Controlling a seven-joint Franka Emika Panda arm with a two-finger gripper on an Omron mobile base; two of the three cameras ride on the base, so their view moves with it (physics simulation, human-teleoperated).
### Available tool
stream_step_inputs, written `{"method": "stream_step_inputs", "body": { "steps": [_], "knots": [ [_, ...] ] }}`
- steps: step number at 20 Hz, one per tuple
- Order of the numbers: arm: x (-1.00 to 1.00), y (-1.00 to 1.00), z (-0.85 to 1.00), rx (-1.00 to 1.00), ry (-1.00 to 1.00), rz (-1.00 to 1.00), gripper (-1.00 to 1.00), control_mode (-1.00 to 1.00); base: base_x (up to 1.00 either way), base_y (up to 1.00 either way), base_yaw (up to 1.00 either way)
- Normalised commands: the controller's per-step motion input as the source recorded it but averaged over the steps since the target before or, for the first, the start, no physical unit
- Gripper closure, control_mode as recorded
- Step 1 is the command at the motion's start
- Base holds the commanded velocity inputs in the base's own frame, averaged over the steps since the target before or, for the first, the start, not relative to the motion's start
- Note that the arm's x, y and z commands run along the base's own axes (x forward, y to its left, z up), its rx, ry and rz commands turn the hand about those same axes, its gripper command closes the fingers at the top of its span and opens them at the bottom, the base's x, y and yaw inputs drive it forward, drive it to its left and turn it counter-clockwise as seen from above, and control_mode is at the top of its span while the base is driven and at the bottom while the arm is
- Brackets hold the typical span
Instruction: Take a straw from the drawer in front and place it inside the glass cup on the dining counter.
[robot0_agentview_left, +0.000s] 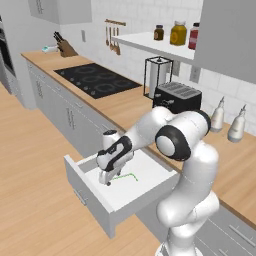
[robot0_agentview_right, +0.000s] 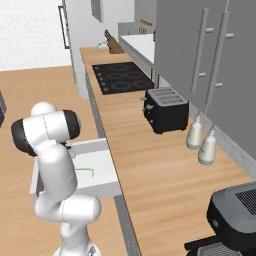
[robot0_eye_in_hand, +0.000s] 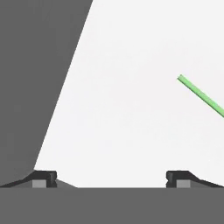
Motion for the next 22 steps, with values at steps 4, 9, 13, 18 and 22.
{"method": "stream_step_inputs", "body": {
  "steps": [4, 9, 13, 18, 22],
  "knots": [
    [0.02, 0.17, -0.58, 0.0, 0.0, -0.01, -1.0, -1.0, 0.0, 0.0, 0.0],
    [-0.01, 0.4, -0.3, 0.0, 0.0, -0.02, -1.0, -1.0, 0.0, 0.0, 0.0],
    [-0.31, 0.68, 0.01, 0.0, -0.01, -0.03, -1.0, -1.0, 0.0, 0.0, 0.0],
    [-0.36, 0.46, 0.34, 0.0, -0.01, -0.12, -1.0, -1.0, 0.0, 0.0, 0.0],
    [0.13, -0.61, 0.4, 0.0, 0.0, -0.25, -1.0, -1.0, 0.0, 0.0, 0.0]
  ]
}}
